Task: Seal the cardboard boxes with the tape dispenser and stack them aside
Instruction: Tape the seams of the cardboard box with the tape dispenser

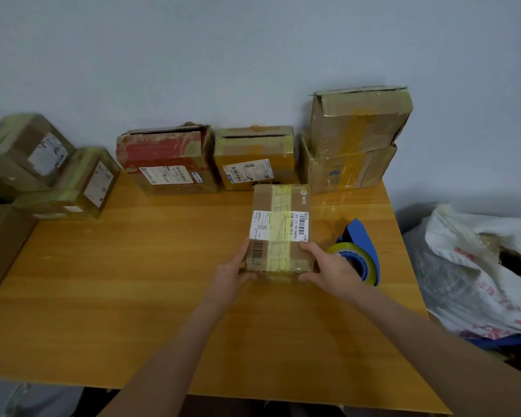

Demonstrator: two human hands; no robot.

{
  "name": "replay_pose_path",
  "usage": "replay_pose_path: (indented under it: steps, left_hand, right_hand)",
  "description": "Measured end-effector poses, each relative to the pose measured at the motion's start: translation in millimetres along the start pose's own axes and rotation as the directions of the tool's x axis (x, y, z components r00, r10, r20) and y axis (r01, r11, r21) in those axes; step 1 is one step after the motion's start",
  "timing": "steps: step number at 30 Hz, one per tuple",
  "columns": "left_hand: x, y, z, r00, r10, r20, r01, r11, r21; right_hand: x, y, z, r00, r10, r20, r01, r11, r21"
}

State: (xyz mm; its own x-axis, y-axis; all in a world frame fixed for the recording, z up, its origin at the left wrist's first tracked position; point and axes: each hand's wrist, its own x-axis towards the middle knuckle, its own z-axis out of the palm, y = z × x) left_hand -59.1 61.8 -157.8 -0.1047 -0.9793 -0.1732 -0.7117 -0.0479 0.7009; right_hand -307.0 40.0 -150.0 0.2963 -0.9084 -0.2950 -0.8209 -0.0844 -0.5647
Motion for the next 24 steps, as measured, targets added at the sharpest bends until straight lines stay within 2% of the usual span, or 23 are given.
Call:
replay_pose_path:
  steps: [4, 7, 10, 14, 20, 24]
  left_hand:
    - [-4.5, -5.8, 6.2, 0.997, -0.004, -0.072, 0.000, 0.998, -0.063]
    - [-3.4, -5.7, 4.6, 0.998, -0.060, -0.033, 0.060, 0.998, 0.003]
    - [-3.5, -0.1, -6.5, 0.999, -0.052, -0.010, 0.053, 0.984, 0.171]
    - [0.0, 18.3, -5.0, 0.983, -0.098, -0.157, 0.126, 0.976, 0.176]
    - [7.2, 26.5, 1.0, 0.950, -0.275, -0.150, 0.288, 0.955, 0.075]
    - [6.7, 30.6, -5.7, 0.954, -0.284, -0.094, 0.298, 0.932, 0.209]
  right_hand:
    - [-0.5, 0.4, 0.0, 1.000, 0.016, -0.006, -0.016, 1.000, 0.011]
    - [-1.3, -5.8, 4.6, 1.000, 0.027, -0.012, -0.027, 1.000, -0.006]
    - [-2.9, -9.3, 1.4, 0.998, 0.057, -0.014, -0.057, 0.998, 0.019]
    - [-9.5, -31.5, 15.6, 0.999, 0.034, 0.019, -0.036, 0.996, 0.077]
    - [-14.5, -50.9, 30.4, 0.998, 0.062, 0.019, -0.063, 0.997, 0.047]
    - [-15.1, -54.2, 26.3, 0.997, 0.067, 0.047, -0.066, 0.998, -0.025]
